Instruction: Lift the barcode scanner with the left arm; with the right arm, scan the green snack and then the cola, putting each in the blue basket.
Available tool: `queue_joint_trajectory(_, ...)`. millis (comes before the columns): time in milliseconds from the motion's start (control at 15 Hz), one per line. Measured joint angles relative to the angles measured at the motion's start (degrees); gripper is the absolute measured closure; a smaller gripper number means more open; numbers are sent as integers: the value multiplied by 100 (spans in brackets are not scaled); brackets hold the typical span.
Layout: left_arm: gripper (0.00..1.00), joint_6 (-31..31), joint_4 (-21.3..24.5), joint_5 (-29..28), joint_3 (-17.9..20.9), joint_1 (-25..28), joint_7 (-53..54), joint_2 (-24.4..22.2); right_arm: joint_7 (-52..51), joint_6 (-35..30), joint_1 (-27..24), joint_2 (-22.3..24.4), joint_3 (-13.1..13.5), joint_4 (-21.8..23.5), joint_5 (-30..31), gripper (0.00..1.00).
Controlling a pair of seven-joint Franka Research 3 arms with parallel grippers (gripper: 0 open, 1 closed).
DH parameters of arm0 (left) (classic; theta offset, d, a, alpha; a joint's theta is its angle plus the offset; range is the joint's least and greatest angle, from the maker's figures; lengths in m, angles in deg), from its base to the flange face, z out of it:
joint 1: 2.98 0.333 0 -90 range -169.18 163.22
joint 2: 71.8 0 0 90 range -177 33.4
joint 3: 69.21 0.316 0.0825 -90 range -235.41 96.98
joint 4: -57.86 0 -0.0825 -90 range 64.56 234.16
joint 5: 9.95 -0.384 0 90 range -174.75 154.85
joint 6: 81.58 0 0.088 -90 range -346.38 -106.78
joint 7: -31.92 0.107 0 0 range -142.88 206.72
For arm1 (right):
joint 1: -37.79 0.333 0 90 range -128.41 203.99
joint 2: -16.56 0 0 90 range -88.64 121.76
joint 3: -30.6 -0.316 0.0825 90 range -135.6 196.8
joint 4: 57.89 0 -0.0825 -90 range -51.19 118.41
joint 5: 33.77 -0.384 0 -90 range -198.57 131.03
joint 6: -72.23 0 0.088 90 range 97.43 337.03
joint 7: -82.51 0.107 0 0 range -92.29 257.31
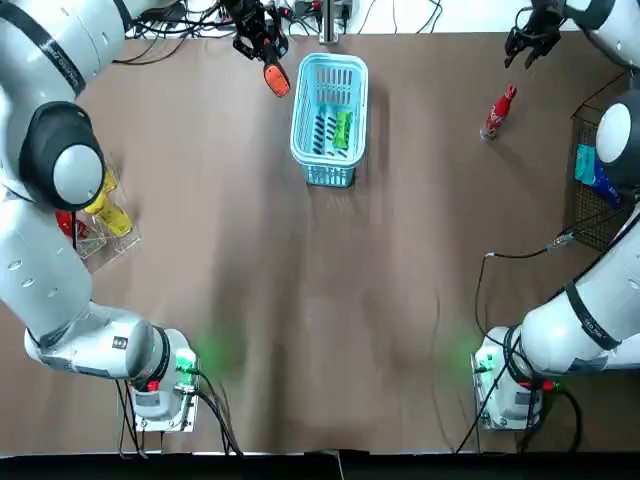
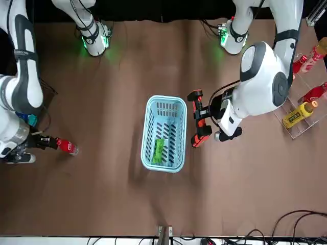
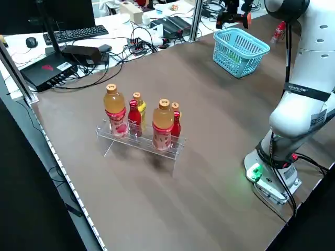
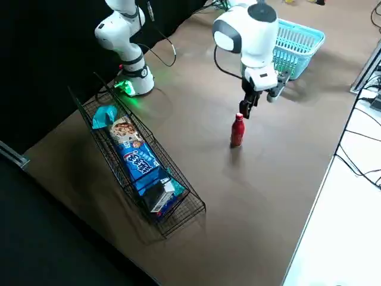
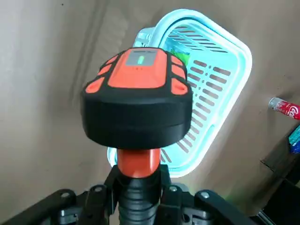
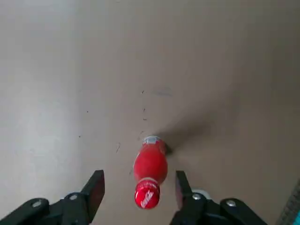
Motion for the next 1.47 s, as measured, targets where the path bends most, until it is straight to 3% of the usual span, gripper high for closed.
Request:
queue_joint_trajectory(600, 63, 0, 1, 2, 0, 1, 0, 36, -423, 491, -1, -43, -20, 805, 159, 37)
queue_joint_trajectory(800, 63, 0, 0, 2, 0, 1, 0, 36, -525, 517, -6, -43, -13, 859, 163, 43)
queue_joint_trajectory(933, 63, 0, 0, 2, 0, 1, 0, 36, -540, 524, -6, -41, -13, 858, 164, 61)
queue_joint_trajectory(1000, 63, 0, 1, 2, 0, 1, 0, 36, -544, 527, -6, -39, -13, 858, 166, 65)
queue_joint_trajectory(1467, 63, 0, 0, 2, 2, 3, 0, 36, -718, 450, -3, -21, -28, 810, 168, 67)
